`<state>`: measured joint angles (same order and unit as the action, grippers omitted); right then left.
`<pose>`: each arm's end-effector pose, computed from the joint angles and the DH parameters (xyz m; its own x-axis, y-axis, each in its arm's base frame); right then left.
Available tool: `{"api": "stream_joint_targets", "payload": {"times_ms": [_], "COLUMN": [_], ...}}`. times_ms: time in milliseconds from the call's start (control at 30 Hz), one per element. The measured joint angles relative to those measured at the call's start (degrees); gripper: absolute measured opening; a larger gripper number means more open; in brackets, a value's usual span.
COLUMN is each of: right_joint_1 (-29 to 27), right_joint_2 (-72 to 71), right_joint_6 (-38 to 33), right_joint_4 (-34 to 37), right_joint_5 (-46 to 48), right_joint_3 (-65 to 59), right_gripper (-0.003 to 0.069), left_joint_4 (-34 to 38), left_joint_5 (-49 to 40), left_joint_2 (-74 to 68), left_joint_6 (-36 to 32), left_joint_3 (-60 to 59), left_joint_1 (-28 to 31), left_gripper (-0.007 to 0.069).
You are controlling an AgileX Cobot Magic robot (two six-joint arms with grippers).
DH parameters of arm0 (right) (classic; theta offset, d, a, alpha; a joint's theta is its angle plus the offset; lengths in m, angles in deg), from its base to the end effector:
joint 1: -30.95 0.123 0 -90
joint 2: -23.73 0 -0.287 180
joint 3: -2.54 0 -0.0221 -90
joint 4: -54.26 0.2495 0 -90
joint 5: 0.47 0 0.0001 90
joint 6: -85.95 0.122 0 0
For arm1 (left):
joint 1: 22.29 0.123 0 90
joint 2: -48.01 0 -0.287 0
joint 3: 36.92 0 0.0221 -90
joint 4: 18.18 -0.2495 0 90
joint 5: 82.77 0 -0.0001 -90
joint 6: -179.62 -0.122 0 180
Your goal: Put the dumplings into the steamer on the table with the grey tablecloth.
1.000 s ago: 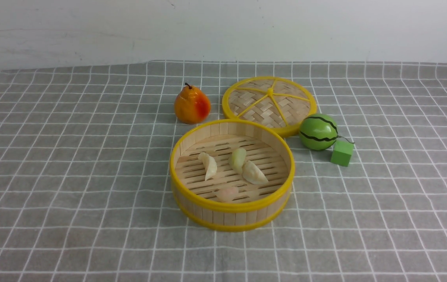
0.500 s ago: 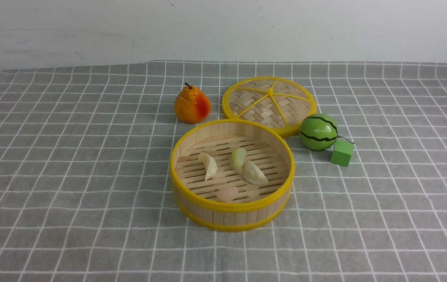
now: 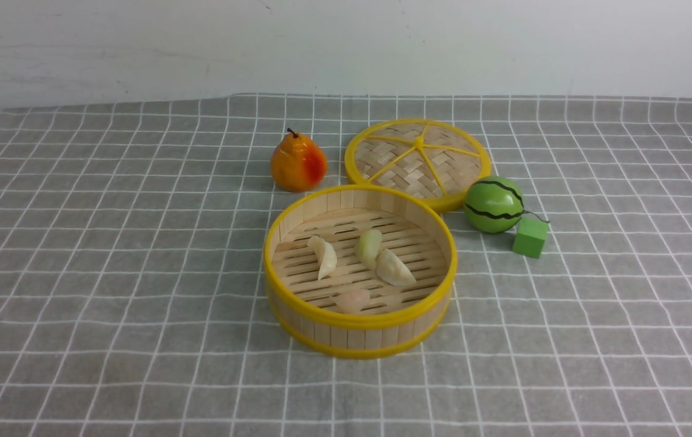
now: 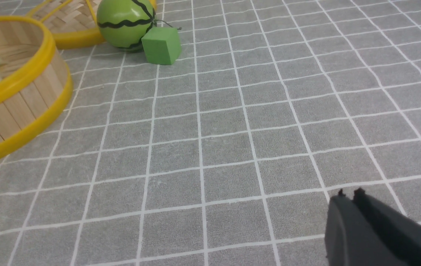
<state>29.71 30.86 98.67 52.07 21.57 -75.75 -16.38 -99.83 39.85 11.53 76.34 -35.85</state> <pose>0.0784 -0.0035 0.1639 -0.2880 0.1918 -0.9382 0.0903 0.9808 0.1727 0.0707 -0.0182 0.2458 -0.0895 -0.2208 -0.9712 0.2287 0.9445 -0.2358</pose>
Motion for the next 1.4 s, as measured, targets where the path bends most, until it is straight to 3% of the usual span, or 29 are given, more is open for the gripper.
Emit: {"api": "stream_joint_targets", "payload": {"times_ms": [100, 233, 567, 1400], "right_joint_1": [0.0, 0.0, 0.0, 0.0], "right_joint_2": [0.0, 0.0, 0.0, 0.0], "right_joint_6": [0.0, 0.0, 0.0, 0.0], "right_joint_4": [0.0, 0.0, 0.0, 0.0], "right_joint_5": [0.0, 0.0, 0.0, 0.0], "right_joint_3": [0.0, 0.0, 0.0, 0.0], "right_gripper": [0.0029, 0.0034, 0.0043, 0.0071], "left_joint_4": [0.0, 0.05, -0.87, -0.94], "left_joint_5": [4.73, 4.92, -3.62, -4.18], "left_joint_2": [0.98, 0.98, 0.98, 0.98], "left_joint_6": [0.0, 0.0, 0.0, 0.0], "left_joint_3": [-5.93, -10.4, -12.15, -12.22], "left_joint_1": [6.61, 10.55, 10.92, 10.97], "left_gripper": [-0.0014, -0.0014, -0.0014, -0.0014]}}
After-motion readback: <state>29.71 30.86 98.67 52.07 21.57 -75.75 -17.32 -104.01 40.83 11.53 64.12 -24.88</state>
